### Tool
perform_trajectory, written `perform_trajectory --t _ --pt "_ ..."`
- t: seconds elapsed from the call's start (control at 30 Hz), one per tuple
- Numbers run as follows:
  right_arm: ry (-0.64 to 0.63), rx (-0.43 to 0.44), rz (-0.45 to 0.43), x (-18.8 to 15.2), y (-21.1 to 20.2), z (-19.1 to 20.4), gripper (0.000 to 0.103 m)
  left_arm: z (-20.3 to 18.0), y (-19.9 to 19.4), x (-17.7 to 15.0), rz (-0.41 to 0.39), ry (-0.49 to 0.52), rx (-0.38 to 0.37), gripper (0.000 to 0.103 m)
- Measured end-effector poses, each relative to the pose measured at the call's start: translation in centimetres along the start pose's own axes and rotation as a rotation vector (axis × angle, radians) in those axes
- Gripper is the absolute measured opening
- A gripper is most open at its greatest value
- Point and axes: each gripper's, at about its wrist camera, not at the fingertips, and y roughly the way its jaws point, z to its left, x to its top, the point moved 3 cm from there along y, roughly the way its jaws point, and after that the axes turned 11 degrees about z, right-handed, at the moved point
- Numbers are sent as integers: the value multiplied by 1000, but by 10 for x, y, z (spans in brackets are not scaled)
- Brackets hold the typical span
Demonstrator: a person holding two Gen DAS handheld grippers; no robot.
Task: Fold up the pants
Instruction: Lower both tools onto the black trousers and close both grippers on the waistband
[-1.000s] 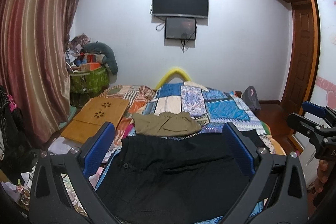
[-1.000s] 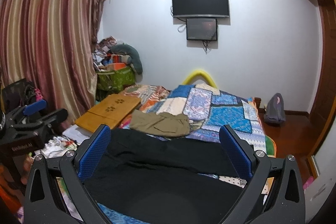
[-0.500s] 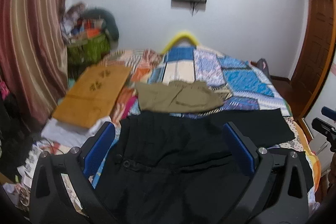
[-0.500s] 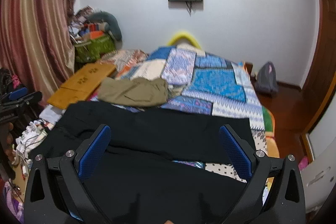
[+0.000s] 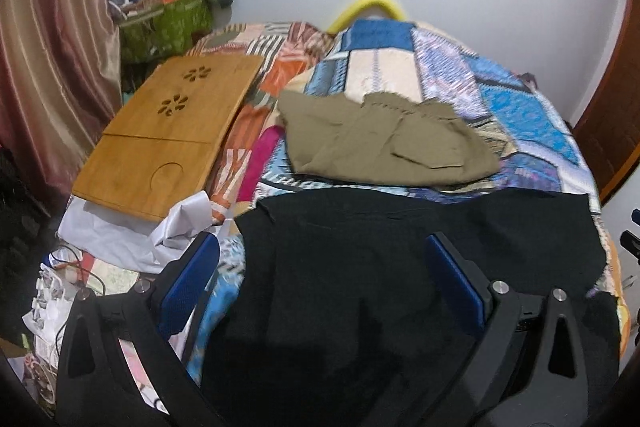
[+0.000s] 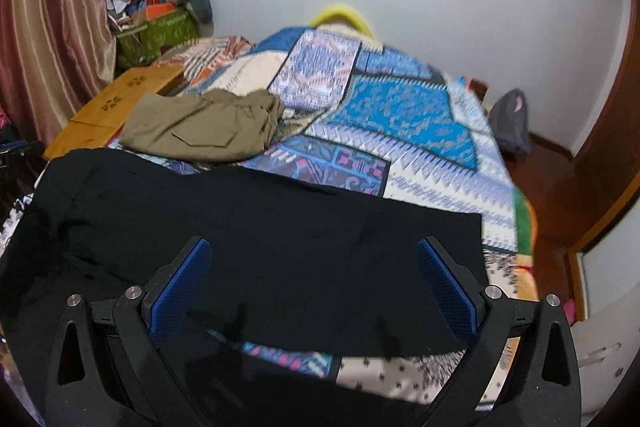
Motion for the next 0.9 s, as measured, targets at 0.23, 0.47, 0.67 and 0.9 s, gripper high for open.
perform_trajectory --t 0.23,0.47,0.67,0.9 --pt "-2 58 98 25 53 -22 87 35 64 27 132 -45 33 101" --pt "-53 93 187 45 99 -29 76 53 112 34 266 -96 -24 88" --pt "-140 88 250 57 134 -24 52 52 129 32 331 -114 -108 57" --pt "-190 71 251 55 143 -14 14 37 121 39 308 -38 -66 30"
